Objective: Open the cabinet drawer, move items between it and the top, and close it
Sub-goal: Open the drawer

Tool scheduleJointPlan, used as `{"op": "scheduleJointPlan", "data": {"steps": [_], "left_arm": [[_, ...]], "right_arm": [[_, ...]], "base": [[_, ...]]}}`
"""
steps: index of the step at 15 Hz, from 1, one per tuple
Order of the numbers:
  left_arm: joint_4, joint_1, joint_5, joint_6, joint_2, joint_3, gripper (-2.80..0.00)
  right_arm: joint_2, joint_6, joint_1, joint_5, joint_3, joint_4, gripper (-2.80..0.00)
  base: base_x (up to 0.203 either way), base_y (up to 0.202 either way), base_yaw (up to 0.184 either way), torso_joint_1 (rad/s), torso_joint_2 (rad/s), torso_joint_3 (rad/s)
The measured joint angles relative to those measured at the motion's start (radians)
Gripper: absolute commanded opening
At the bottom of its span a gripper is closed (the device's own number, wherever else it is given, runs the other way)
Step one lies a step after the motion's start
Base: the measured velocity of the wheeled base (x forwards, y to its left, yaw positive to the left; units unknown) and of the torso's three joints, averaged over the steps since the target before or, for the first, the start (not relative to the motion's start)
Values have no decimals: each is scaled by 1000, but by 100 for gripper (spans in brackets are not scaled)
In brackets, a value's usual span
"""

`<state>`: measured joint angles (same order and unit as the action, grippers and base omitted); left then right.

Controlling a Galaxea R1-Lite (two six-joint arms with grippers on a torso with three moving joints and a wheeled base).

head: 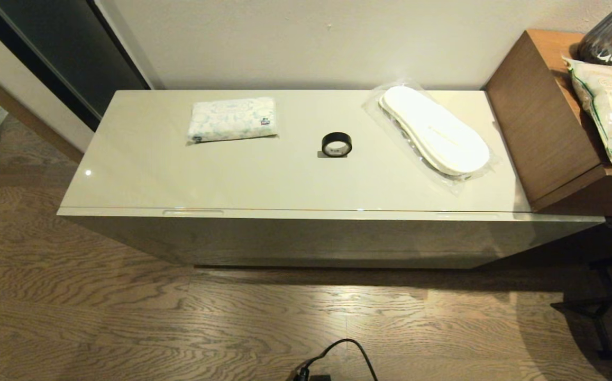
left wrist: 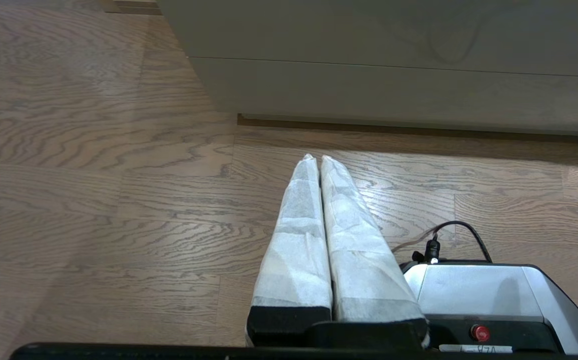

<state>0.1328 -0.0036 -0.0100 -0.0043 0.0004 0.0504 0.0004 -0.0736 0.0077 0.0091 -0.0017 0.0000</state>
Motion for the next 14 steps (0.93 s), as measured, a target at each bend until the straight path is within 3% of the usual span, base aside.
{"op": "scheduleJointPlan", "data": {"steps": [14], "left_arm": [[2,0,1,3,0,2,-280]], "right_arm": [[0,-15,-1,5,-7,17,-280]], "base": [[0,0,0,0,0,0]]}}
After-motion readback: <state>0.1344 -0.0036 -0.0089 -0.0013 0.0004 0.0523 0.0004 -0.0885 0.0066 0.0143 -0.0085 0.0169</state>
